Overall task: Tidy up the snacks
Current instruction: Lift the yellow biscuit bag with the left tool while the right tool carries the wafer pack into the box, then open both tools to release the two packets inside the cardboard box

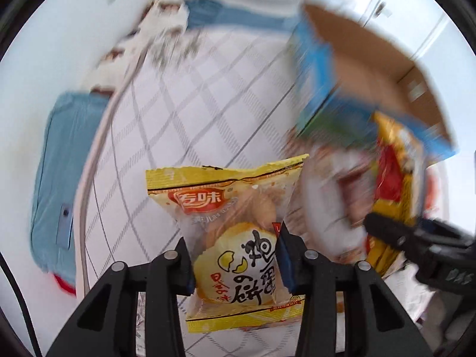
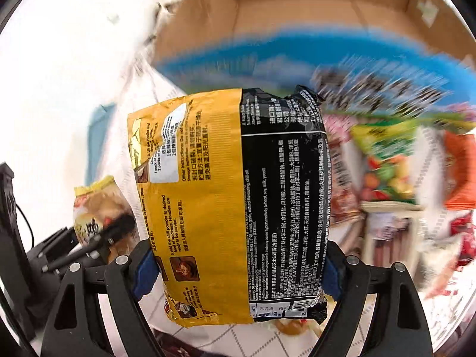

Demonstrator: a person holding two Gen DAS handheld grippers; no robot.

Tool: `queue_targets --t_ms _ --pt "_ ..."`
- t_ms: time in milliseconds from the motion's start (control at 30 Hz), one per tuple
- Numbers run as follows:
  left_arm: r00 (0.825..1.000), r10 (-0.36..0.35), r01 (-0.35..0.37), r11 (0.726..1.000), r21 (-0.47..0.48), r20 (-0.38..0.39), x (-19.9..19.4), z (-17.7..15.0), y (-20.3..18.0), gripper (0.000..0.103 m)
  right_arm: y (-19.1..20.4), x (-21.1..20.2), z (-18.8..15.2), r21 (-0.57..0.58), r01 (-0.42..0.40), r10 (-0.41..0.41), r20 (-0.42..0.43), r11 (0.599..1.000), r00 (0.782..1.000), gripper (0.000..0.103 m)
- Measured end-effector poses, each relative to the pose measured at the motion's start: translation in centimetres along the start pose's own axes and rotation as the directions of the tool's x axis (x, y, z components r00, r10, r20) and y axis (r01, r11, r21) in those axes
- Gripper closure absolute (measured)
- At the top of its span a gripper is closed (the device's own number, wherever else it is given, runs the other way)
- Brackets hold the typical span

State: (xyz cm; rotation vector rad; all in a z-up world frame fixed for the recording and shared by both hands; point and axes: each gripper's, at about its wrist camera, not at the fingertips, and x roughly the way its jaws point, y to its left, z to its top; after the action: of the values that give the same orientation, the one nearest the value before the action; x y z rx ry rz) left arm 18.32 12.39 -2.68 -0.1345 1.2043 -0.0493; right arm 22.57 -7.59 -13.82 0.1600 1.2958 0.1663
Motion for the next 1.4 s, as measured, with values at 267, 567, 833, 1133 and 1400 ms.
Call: queue_targets --t_ms 267,567,833,1133,1400 --pt "0.972 -0.152 0.126 0.981 0.147 0.179 -7.2 11.5 -11.8 0.064 -5.0 -13.6 4.4 0.040 -0.008 0.000 0.215 0.999 0.977 0.015" --pt "0.984 -0.177 0.174 0.973 0.149 0.012 1.1 24.1 -20.0 0.064 -12.4 -12.4 15.6 0.080 0.149 -0.163 0.207 0.986 0.965 0.015" --pt "0.974 -0.151 0.171 0.979 0.108 -0.171 12.5 27.5 -22.7 0.064 -15.2 -5.1 24.2 0.131 0.195 -0.205 0.065 0.972 0.977 0.015" --pt "0.959 -0.148 0.163 0.986 0.044 -0.241 17.9 29.0 -22.9 0.021 -17.1 0.5 26.3 0.083 0.214 -0.211 -0.036 0.973 0.977 0.011" --pt "0.987 -0.069 0.084 0.991 0.103 -0.142 16.7 28.6 -22.8 0.008 -15.1 -1.4 26.4 0.031 0.219 -0.221 0.048 0.975 0.974 0.005"
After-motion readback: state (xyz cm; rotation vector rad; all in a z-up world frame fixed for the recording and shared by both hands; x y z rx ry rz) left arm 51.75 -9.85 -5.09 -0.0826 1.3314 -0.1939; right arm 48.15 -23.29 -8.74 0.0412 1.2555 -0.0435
